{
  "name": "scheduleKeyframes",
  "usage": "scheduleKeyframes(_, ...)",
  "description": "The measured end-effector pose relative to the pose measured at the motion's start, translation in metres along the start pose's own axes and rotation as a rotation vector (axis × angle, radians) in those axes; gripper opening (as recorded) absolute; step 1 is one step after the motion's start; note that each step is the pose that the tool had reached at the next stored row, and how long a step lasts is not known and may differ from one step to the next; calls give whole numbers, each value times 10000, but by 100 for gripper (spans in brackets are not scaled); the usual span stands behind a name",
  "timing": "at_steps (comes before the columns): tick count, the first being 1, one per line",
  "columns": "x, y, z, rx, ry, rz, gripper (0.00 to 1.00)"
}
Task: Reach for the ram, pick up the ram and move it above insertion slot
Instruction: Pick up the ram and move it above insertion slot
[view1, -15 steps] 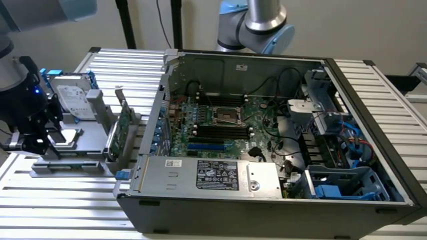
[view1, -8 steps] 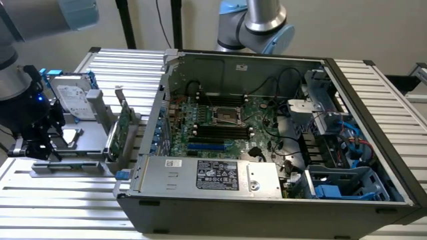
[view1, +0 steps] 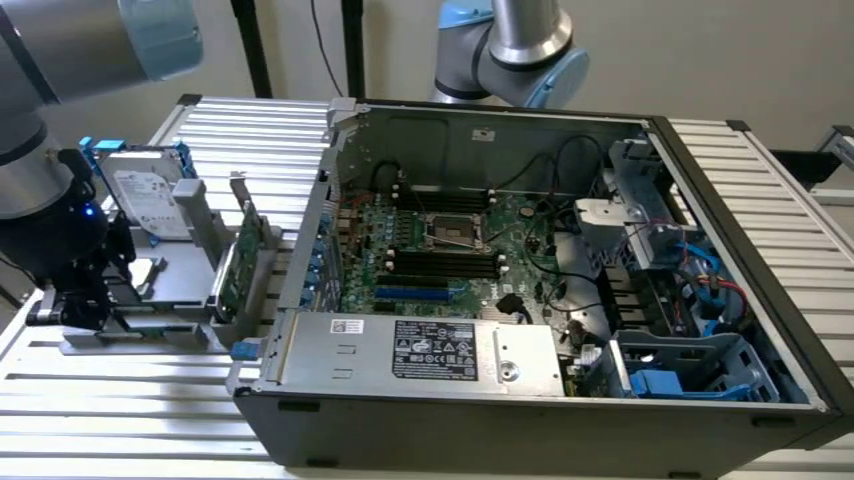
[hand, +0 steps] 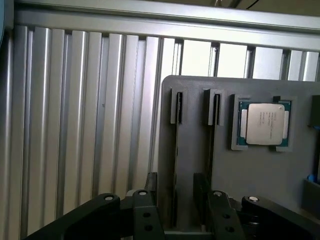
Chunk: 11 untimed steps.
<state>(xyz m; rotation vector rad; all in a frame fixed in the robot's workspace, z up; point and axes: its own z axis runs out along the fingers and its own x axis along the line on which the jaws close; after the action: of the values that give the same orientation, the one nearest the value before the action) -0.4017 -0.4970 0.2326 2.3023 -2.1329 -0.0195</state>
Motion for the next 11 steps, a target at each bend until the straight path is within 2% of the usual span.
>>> scheduleKeyframes(11,4,-17,201,0,0,-13,42)
